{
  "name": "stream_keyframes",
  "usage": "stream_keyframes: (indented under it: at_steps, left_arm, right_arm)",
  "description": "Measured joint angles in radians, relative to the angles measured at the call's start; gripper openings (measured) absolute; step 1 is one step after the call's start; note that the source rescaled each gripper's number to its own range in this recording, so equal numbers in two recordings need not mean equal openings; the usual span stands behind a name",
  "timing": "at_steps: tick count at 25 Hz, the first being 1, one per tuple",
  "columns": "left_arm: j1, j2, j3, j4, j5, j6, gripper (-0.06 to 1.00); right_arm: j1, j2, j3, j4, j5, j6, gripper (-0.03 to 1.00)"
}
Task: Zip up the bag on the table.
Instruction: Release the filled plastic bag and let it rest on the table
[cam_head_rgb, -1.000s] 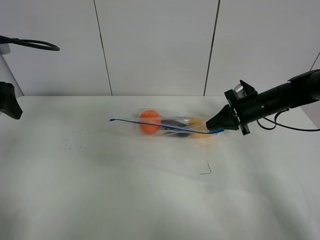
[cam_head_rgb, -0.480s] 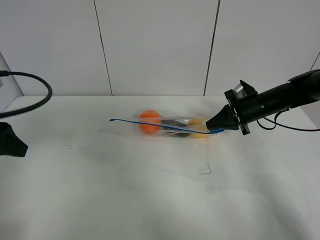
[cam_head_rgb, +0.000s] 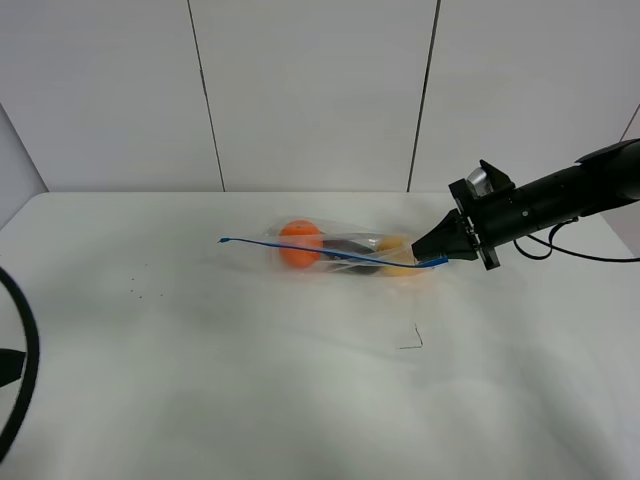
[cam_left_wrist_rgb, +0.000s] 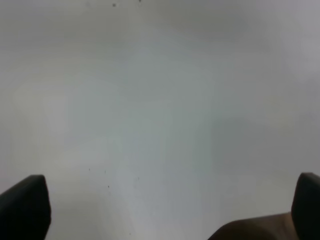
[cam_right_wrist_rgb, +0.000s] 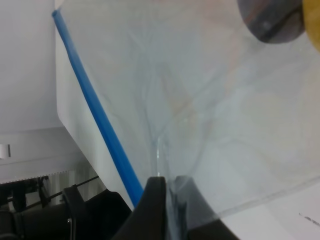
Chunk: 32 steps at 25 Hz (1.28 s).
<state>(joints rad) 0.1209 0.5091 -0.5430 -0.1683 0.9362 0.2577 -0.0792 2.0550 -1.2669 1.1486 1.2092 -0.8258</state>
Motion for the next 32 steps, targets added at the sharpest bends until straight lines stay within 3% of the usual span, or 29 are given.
stream_keyframes:
  at_steps: [16,22,32]
  left_arm:
    - [0.000,-0.367,0.042,0.025,0.131,0.006,1.00]
    - [0.000,-0.492,0.043,0.028,0.134,0.006,1.00]
    - [0.000,-0.515,0.045,0.040,0.136,-0.049,1.00]
  right_arm:
    - [0.000,0.000,0.000,0.003,0.000,-0.019,0.00]
    - [0.000,0.000,0.000,0.005,0.000,-0.021,0.00]
    - [0.000,0.000,0.000,0.006,0.000,-0.022,0.00]
